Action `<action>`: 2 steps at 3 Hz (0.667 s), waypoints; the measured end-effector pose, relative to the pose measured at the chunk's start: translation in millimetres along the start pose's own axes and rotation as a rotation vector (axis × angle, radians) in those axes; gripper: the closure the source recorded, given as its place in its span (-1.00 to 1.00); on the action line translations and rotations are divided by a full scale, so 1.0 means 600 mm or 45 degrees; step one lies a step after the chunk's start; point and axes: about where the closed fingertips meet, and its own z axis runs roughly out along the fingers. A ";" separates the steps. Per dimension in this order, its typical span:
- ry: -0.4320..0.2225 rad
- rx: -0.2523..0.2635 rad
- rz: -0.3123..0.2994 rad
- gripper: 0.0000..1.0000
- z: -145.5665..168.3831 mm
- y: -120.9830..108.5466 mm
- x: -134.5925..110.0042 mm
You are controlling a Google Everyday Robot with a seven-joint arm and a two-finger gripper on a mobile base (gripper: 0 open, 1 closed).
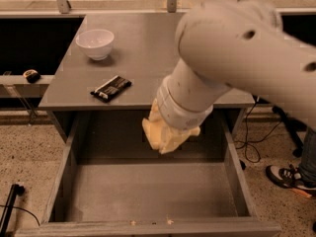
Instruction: Pick sponge from top drawer and place on counter
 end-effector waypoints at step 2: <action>0.178 0.066 0.058 1.00 -0.069 -0.144 0.053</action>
Offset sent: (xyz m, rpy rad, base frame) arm 0.1650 -0.0413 0.0651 -0.1572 -0.0985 -0.2235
